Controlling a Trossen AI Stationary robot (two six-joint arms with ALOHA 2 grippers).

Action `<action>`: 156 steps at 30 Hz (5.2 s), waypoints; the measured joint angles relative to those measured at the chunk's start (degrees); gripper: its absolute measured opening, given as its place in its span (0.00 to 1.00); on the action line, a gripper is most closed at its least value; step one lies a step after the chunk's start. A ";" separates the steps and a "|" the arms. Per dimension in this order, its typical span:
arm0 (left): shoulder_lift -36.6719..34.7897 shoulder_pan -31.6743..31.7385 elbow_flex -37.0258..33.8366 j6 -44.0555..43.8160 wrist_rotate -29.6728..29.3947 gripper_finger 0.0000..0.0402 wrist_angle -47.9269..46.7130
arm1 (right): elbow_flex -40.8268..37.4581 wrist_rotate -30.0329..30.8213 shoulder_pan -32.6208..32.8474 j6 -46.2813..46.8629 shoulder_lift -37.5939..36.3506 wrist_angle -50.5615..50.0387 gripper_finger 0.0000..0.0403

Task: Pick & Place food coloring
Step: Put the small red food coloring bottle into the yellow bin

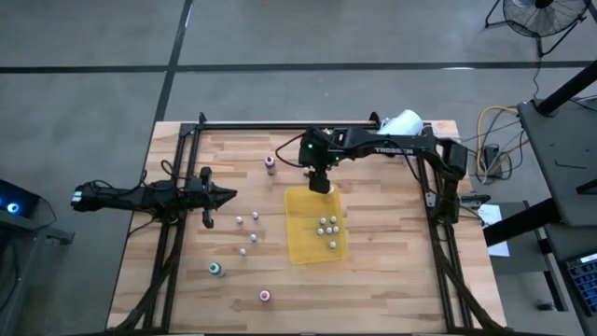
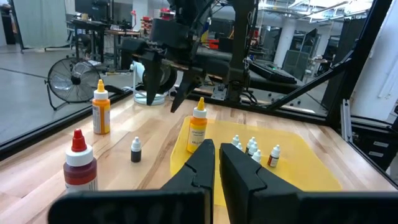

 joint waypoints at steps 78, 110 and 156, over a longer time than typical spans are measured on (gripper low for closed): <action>0.00 0.00 -0.01 0.01 -0.01 0.00 0.00 | 0.10 -6.46 -3.23 -4.03 6.71 5.83 0.49; 0.00 0.00 0.00 0.01 -0.02 0.00 0.00 | 18.82 -6.19 -6.30 20.23 16.70 -12.14 0.49; 0.02 0.00 -0.01 0.02 0.00 0.00 0.00 | 21.18 -1.38 -5.16 16.57 23.63 -15.79 0.44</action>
